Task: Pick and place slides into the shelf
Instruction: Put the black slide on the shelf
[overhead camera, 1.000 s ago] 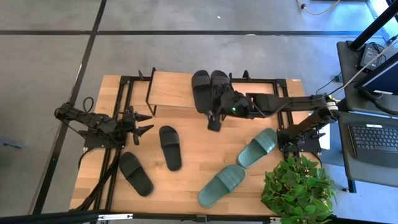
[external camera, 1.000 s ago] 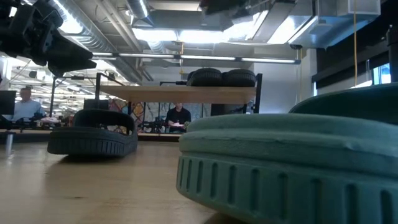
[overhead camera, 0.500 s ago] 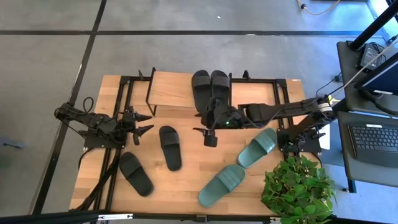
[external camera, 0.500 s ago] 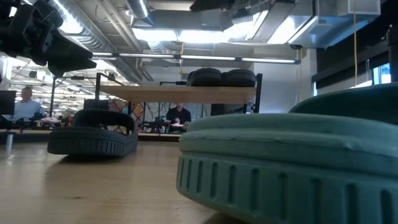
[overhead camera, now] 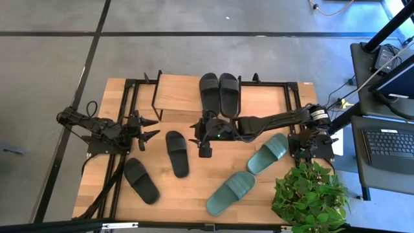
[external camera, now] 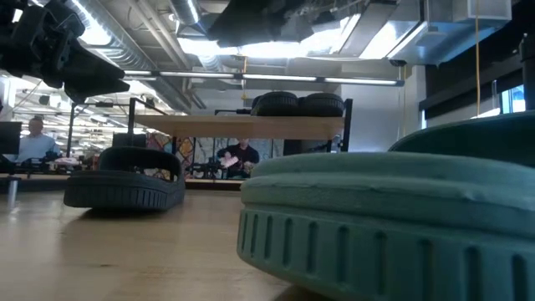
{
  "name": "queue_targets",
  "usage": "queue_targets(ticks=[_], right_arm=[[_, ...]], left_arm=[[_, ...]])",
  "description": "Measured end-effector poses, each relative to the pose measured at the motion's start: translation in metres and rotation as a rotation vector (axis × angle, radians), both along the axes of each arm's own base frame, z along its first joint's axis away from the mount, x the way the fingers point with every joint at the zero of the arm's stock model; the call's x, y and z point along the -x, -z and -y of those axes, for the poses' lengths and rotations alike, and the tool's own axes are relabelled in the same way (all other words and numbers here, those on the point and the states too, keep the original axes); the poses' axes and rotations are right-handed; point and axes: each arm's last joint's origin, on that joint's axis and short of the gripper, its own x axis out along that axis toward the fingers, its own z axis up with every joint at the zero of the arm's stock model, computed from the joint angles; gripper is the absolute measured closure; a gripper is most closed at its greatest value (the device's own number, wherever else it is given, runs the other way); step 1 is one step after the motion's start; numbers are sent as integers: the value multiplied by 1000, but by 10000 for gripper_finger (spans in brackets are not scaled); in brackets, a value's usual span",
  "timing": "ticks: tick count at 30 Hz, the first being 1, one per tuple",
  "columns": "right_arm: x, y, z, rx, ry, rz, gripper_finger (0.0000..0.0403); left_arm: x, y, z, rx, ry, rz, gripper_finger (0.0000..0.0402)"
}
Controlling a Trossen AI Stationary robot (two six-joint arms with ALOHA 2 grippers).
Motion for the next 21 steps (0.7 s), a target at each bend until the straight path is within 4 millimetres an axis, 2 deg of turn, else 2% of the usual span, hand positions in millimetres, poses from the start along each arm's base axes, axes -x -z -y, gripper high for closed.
queue_targets(ticks=[8, 16, 21], right_arm=[[-14, 12, -2, 54, -33, 46, 159], [-17, 20, -2, 37, -22, 23, 159], [-16, 20, -2, 10, -7, 27, 159]], left_arm=[[0, 0, 0, -14, 2, -5, 198], [0, 0, 0, -20, 6, -8, 198], [-1, 0, 2, -7, 68, -10, 198]])
